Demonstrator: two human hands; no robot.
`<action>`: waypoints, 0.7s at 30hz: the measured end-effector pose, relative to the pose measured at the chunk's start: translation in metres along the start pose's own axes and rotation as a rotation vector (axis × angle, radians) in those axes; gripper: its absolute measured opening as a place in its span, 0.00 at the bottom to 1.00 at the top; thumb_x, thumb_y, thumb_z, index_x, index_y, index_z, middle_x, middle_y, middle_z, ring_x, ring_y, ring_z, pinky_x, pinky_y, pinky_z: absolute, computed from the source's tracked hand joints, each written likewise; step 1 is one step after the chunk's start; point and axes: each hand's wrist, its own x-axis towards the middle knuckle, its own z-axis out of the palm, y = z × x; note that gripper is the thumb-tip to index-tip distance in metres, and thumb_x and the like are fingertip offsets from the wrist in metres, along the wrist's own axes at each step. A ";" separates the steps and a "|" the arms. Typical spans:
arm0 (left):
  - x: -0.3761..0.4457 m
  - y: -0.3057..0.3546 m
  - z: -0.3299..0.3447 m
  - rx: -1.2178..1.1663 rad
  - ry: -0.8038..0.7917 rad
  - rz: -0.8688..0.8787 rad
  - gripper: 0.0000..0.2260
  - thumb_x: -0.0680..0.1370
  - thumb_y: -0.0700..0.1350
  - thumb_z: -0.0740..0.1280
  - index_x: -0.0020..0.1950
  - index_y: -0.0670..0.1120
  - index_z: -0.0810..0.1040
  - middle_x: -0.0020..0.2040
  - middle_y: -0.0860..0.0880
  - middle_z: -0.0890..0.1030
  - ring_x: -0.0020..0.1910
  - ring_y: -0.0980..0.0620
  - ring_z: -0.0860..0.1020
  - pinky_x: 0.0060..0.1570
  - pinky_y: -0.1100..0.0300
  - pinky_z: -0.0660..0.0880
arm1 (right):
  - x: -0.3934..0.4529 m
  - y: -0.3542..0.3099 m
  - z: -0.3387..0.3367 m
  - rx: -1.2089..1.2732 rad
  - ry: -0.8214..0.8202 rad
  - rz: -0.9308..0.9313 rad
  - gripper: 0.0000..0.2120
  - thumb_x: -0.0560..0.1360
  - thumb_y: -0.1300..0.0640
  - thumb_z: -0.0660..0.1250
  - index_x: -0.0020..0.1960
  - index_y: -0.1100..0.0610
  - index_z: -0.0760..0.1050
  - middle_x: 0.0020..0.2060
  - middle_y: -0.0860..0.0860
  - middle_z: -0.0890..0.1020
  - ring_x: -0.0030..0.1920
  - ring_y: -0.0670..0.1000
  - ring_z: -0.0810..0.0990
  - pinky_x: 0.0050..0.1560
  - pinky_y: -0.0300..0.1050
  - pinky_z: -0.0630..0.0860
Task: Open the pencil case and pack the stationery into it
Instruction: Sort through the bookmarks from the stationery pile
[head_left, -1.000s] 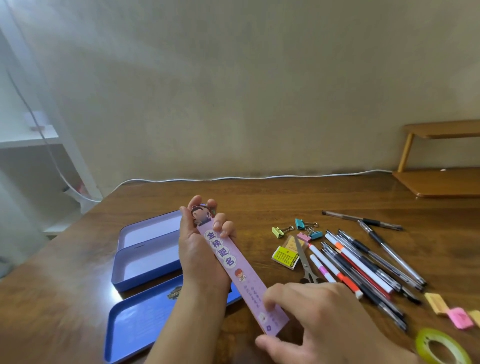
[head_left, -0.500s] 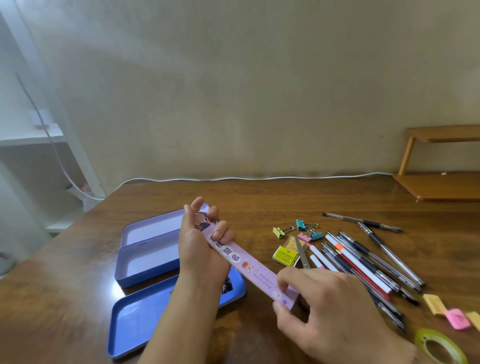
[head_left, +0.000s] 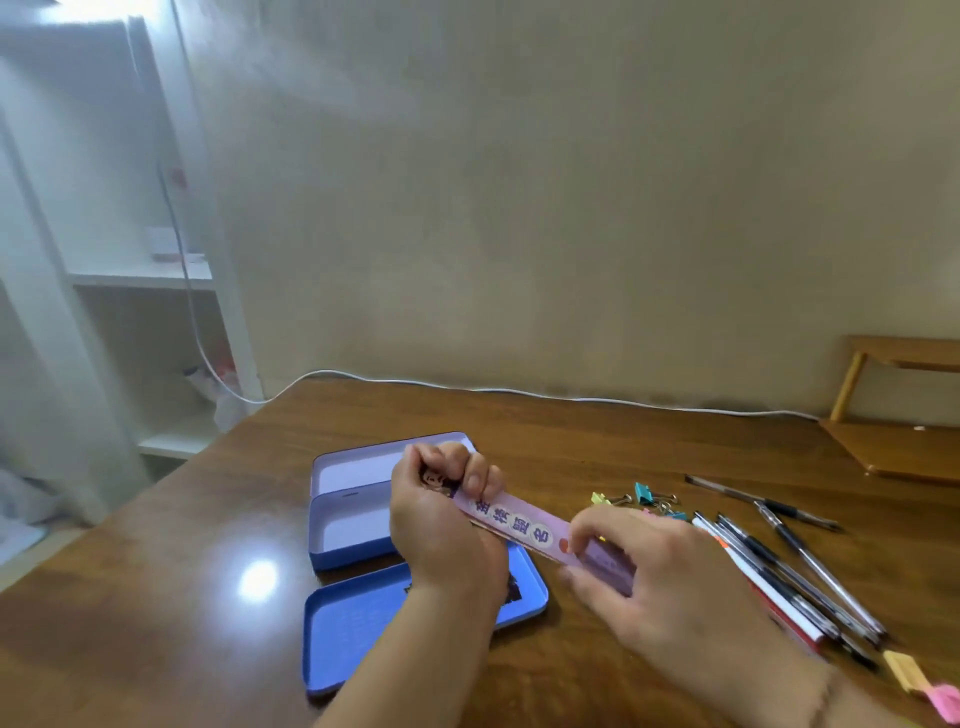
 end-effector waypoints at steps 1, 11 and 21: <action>0.002 0.007 -0.005 0.044 -0.038 0.035 0.15 0.79 0.39 0.52 0.32 0.46 0.62 0.29 0.49 0.64 0.26 0.51 0.63 0.28 0.59 0.62 | 0.007 -0.006 0.000 -0.014 0.001 -0.021 0.12 0.71 0.36 0.64 0.48 0.41 0.71 0.42 0.33 0.79 0.41 0.41 0.76 0.40 0.36 0.70; 0.105 0.130 -0.115 1.745 -0.477 0.223 0.38 0.60 0.77 0.65 0.66 0.61 0.70 0.60 0.62 0.75 0.64 0.55 0.70 0.67 0.51 0.67 | 0.116 -0.015 0.033 -0.299 -0.128 -0.075 0.07 0.76 0.44 0.65 0.53 0.42 0.71 0.42 0.44 0.74 0.43 0.50 0.72 0.49 0.43 0.70; 0.112 0.125 -0.138 2.010 -0.642 0.134 0.46 0.63 0.62 0.75 0.75 0.65 0.53 0.64 0.61 0.67 0.65 0.61 0.59 0.70 0.60 0.54 | 0.173 -0.030 0.119 -0.312 -0.307 -0.121 0.07 0.76 0.47 0.62 0.54 0.42 0.73 0.51 0.50 0.76 0.49 0.56 0.74 0.47 0.44 0.67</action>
